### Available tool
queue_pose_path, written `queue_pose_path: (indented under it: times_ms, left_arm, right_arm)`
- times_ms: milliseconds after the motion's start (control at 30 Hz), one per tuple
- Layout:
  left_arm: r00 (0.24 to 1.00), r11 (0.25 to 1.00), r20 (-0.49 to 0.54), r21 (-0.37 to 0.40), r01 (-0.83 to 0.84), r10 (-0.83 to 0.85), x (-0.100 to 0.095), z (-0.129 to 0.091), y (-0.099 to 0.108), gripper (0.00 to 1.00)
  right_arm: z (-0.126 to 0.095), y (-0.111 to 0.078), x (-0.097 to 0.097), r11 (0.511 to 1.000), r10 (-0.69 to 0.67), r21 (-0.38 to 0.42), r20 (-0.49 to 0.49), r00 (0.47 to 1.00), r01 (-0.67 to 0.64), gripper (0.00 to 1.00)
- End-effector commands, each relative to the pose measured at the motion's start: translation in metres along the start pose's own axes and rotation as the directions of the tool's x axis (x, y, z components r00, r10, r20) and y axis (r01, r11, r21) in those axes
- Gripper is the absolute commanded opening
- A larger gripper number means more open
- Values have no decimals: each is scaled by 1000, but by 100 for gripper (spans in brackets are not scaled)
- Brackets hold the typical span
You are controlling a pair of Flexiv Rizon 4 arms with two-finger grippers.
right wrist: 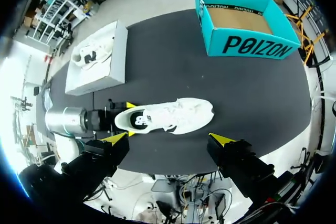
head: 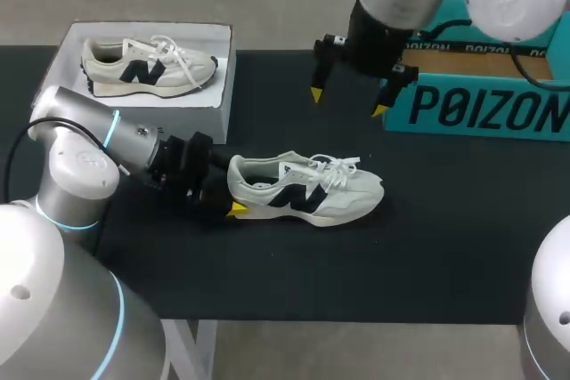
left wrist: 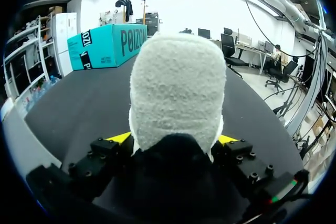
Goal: Take the shoe out of the shoebox, open the shoe tongue, remove and reinsert the insole, then place the shoe into the shoebox
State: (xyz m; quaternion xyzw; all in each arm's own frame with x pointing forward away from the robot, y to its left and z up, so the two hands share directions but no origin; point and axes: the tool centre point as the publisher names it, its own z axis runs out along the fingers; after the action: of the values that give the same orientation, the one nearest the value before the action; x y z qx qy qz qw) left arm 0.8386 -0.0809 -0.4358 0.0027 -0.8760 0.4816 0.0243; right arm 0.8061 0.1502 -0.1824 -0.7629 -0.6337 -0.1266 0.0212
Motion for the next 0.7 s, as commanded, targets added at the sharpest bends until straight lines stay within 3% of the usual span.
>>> queue_pose_path:
  times_ms: [33, 300, 533, 700]
  left_arm:
    - [1000, 1000, 1, 0, -1, 1, -2, 4, 3, 0]
    - [1000, 1000, 1, 0, -1, 1, -2, 4, 3, 0]
    - [1000, 1000, 1, 0, -1, 1, -2, 4, 3, 0]
    - [1000, 1000, 1, 0, -1, 1, -2, 4, 3, 0]
  right_arm:
    - [37, -7, 27, 984, 156, -110, 136, 978, -142, 100]
    - [72, -12, 61, 981, 169, -123, 153, 974, -151, 100]
    - [96, -21, 77, 978, -112, -155, 175, 978, 140, 100]
    - [114, -23, 78, 962, -224, -114, 199, 954, 249, 100]
